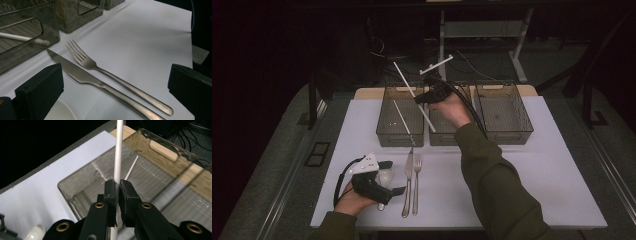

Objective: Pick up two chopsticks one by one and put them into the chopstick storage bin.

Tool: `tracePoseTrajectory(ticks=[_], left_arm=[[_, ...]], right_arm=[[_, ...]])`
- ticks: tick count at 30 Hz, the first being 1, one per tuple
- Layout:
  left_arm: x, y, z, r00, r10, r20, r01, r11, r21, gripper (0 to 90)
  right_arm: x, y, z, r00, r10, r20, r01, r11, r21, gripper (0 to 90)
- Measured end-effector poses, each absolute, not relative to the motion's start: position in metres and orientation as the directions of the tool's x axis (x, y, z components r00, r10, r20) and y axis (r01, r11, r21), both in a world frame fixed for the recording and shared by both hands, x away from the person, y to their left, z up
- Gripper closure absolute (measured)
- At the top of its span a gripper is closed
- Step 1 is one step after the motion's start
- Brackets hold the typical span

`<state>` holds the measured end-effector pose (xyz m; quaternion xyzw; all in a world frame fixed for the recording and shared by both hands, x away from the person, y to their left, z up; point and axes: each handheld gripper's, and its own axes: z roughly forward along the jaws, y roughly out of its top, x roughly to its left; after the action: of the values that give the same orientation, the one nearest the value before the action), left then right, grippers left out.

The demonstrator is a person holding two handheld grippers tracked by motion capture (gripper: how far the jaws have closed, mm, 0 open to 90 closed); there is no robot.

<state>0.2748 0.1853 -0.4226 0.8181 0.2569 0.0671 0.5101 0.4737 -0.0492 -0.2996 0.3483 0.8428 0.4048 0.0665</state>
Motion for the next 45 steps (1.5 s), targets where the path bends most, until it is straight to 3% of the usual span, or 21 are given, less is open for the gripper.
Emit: tracePoseTrajectory(ticks=[20,38,45], left_arm=[[0.275,0.186,-0.422,0.864,0.479,-0.151,0.346,-0.349,0.871,0.0],[0.275,0.185,-0.422,0.864,0.478,-0.159,0.353,-0.35,0.868,0.0],[0.275,0.185,-0.423,0.863,0.479,-0.159,0.354,-0.351,0.867,0.0]], right_arm=[[0.492,-0.005,-0.325,-0.724,0.662,0.194,0.576,0.425,0.698,84.2],[0.498,-0.002,-0.374,-0.679,0.714,0.174,0.641,0.46,0.614,84.2],[0.495,-0.007,-0.376,-0.68,0.718,0.148,0.628,0.467,0.622,70.3]])
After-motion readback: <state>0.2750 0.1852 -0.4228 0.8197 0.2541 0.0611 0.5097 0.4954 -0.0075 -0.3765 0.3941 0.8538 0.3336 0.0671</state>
